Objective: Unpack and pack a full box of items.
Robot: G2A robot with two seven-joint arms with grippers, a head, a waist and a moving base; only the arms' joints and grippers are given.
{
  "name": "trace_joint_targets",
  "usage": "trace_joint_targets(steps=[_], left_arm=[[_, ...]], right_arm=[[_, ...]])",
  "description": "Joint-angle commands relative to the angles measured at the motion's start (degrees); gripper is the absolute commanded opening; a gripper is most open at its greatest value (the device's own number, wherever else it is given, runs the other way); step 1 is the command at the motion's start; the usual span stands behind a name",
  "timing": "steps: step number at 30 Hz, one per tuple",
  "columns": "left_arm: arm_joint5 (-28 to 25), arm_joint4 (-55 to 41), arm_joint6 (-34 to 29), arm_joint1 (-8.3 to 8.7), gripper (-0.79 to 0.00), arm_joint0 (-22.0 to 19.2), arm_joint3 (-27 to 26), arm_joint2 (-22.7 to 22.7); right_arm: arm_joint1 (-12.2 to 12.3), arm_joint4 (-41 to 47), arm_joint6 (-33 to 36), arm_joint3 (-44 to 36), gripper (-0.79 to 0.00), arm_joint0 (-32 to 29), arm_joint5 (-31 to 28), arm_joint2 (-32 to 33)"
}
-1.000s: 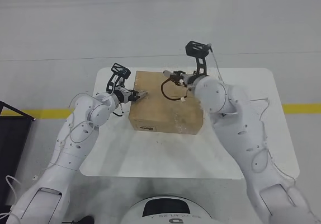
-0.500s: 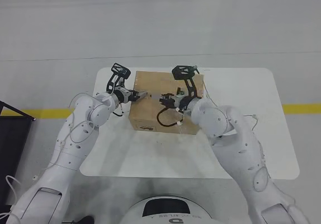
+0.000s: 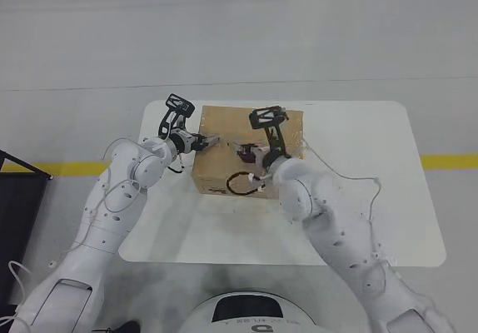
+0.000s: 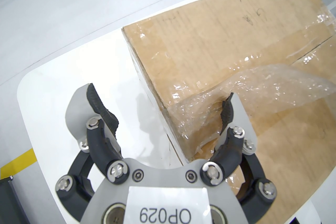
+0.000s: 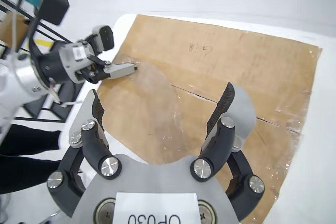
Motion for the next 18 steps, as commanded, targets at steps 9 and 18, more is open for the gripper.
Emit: trace_joint_targets(steps=[9,18], left_arm=[[0.0,0.0,0.0,0.00,0.000,0.0,0.0,0.0],[0.0,0.0,0.0,0.00,0.000,0.0,0.0,0.0]], right_arm=[[-1.6,-22.8,5.1,3.5,0.000,0.7,9.0,-9.2],[-3.9,-30.2,11.1,9.4,0.000,3.6,15.4,-10.9]])
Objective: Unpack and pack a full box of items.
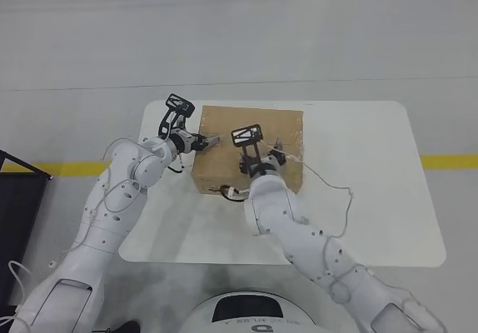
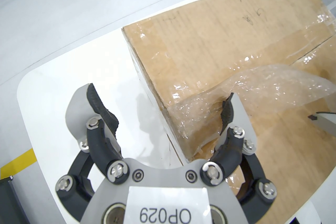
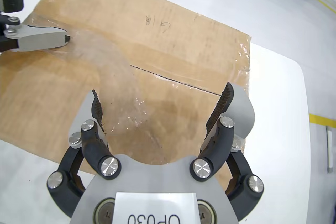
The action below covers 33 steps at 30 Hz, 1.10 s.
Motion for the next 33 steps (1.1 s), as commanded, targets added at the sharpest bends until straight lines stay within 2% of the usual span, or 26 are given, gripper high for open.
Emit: trace_joint_targets(steps=[1,11,24,28,33], left_arm=[[0.0,0.0,0.0,0.00,0.000,0.0,0.0,0.0],[0.0,0.0,0.0,0.00,0.000,0.0,0.0,0.0],[0.0,0.0,0.0,0.00,0.000,0.0,0.0,0.0],[0.0,0.0,0.0,0.00,0.000,0.0,0.0,0.0],[0.0,0.0,0.0,0.00,0.000,0.0,0.0,0.0]], right_arm=[[-0.5,-0.7,0.5,1.3,0.000,0.6,1.2,0.0],[-1.8,-2.3,0.1,1.7,0.000,0.0,5.9,4.6],[-1.4,0.8,-0.8,-4.1,0.000,-4.2,9.5,20.7],[-1.2,6.4,-1.4,-8.6,0.000,-6.6,11.7,29.3],[-1.1,19.9,-3.9,-12.7,0.000,-8.5,10.5,39.0]])
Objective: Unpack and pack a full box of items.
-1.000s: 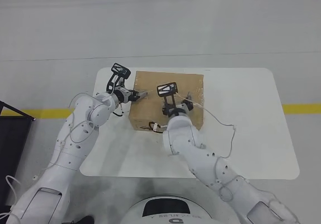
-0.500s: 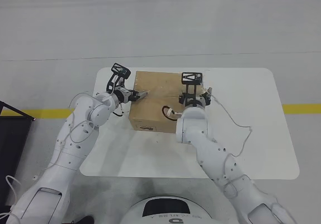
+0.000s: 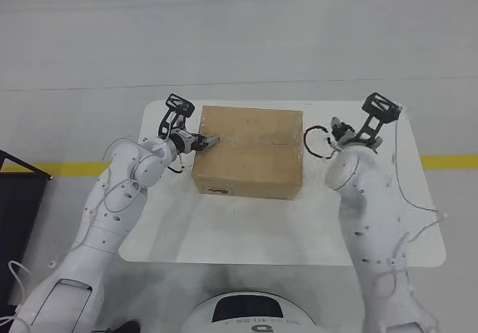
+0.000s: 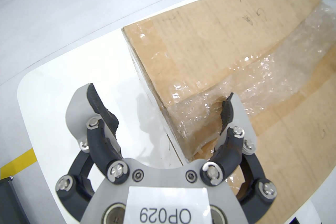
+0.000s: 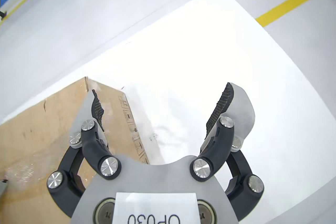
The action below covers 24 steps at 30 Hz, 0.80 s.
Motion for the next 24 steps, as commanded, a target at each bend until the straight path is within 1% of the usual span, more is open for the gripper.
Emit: trace_joint_targets(steps=[1,3,5,6,7,8,9,11,14,18,22,23,24], left_arm=[[0.0,0.0,0.0,0.00,0.000,0.0,0.0,0.0],[0.0,0.0,0.0,0.00,0.000,0.0,0.0,0.0],[0.0,0.0,0.0,0.00,0.000,0.0,0.0,0.0],[0.0,0.0,0.0,0.00,0.000,0.0,0.0,0.0],[0.0,0.0,0.0,0.00,0.000,0.0,0.0,0.0],[0.0,0.0,0.0,0.00,0.000,0.0,0.0,0.0],[0.0,0.0,0.0,0.00,0.000,0.0,0.0,0.0],[0.0,0.0,0.0,0.00,0.000,0.0,0.0,0.0],[0.0,0.0,0.0,0.00,0.000,0.0,0.0,0.0],[0.0,0.0,0.0,0.00,0.000,0.0,0.0,0.0],[0.0,0.0,0.0,0.00,0.000,0.0,0.0,0.0],[0.0,0.0,0.0,0.00,0.000,0.0,0.0,0.0],[0.0,0.0,0.0,0.00,0.000,0.0,0.0,0.0]], right_arm=[[-0.1,8.3,-1.1,-1.6,0.000,-0.5,-2.4,2.9],[-0.4,19.0,-2.5,-2.5,0.000,-1.1,-7.5,5.3],[-0.5,28.2,-2.3,-0.4,0.000,-0.9,-13.7,7.0],[-0.5,32.1,-1.6,1.3,0.000,-0.1,-15.9,7.8],[-0.5,36.8,0.8,3.8,0.000,1.0,-18.6,8.1],[-0.4,39.5,2.4,6.5,0.000,2.4,-20.2,9.0],[-0.3,40.7,3.2,9.2,0.000,4.1,-20.8,9.5],[-0.1,41.0,5.1,14.1,-0.071,7.0,-21.7,8.9],[0.3,39.8,7.4,19.8,-0.120,10.4,-22.6,8.0],[0.7,38.9,9.3,23.6,-0.105,12.9,-23.3,7.0],[1.2,42.0,10.5,23.8,-0.219,12.7,-26.1,8.1],[1.3,42.6,10.6,23.6,-0.345,12.4,-26.7,8.7],[1.5,42.7,10.6,23.3,-0.428,12.1,-27.0,9.2]])
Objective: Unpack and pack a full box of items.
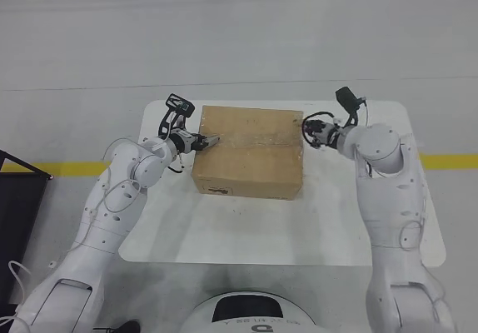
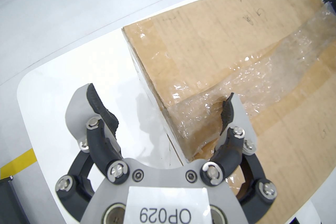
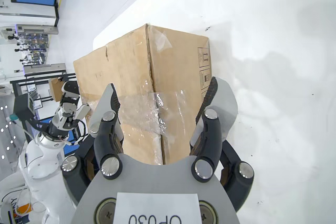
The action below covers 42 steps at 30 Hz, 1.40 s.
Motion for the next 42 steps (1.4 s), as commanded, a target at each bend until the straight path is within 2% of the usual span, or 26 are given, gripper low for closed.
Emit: trace_joint_targets(steps=[1,2,4,5,6,25,28,29,30,32,42], left_arm=[[0.0,0.0,0.0,0.00,0.000,0.0,0.0,0.0],[0.0,0.0,0.0,0.00,0.000,0.0,0.0,0.0],[0.0,0.0,0.0,0.00,0.000,0.0,0.0,0.0],[0.0,0.0,0.0,0.00,0.000,0.0,0.0,0.0],[0.0,0.0,0.0,0.00,0.000,0.0,0.0,0.0],[0.0,0.0,0.0,0.00,0.000,0.0,0.0,0.0],[0.0,0.0,0.0,0.00,0.000,0.0,0.0,0.0],[0.0,0.0,0.0,0.00,0.000,0.0,0.0,0.0],[0.0,0.0,0.0,0.00,0.000,0.0,0.0,0.0],[0.0,0.0,0.0,0.00,0.000,0.0,0.0,0.0],[0.0,0.0,0.0,0.00,0.000,0.0,0.0,0.0]], right_arm=[[0.3,1.0,0.3,-0.6,-0.483,-0.6,-0.8,0.9],[0.4,1.6,0.6,-1.0,-0.505,-1.1,-1.3,1.4],[0.7,1.7,0.7,-1.9,-0.643,-2.1,-1.4,2.1],[0.9,1.8,0.9,-2.4,-0.683,-2.5,-1.5,2.3],[1.0,1.9,1.0,-2.7,-0.785,-2.9,-1.4,2.6],[2.6,1.8,-3.3,-8.5,-0.785,-8.2,0.9,3.0],[2.8,1.8,-3.5,-9.0,-0.437,-8.8,0.7,2.8],[2.9,1.6,-3.6,-9.2,-0.413,-9.0,0.8,2.7],[3.0,1.3,-3.8,-9.3,-0.259,-9.1,1.1,2.7],[3.1,1.4,-4.3,-9.5,0.000,-9.3,1.8,2.8],[3.5,5.5,-7.5,-13.0,0.000,-12.2,2.6,5.6]])
